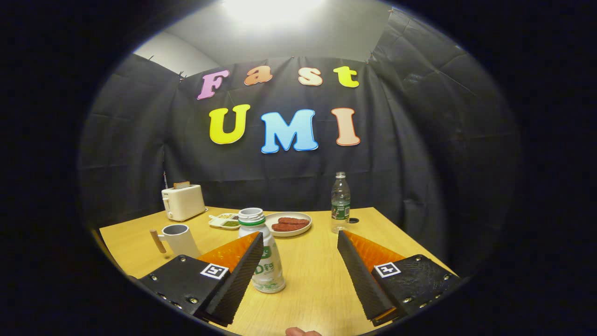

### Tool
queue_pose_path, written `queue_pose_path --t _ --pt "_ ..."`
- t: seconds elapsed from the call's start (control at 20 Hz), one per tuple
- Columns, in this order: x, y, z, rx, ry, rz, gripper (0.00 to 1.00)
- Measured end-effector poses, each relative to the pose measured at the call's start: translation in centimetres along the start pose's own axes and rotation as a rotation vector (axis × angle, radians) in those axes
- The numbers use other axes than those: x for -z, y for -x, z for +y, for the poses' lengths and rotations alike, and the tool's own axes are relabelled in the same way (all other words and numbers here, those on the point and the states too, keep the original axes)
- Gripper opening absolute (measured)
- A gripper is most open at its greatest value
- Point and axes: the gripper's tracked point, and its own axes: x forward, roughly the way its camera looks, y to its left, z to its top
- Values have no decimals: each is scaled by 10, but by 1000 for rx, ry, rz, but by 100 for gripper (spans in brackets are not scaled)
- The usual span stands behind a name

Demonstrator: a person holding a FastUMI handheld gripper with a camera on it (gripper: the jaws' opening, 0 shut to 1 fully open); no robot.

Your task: Take the bottle from table, then pour the juice into the cup, finally place the bottle on the coaster

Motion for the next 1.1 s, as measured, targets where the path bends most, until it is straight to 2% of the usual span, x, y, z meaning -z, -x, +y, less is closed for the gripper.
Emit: queue_pose_path --t 0.45,0.7,1.1 --pt "34 -15 48 -61 6 47 98" --pt "53 -32 61 -69 -10 76 98" --pt "59 -63 65 -49 -66 57 98"
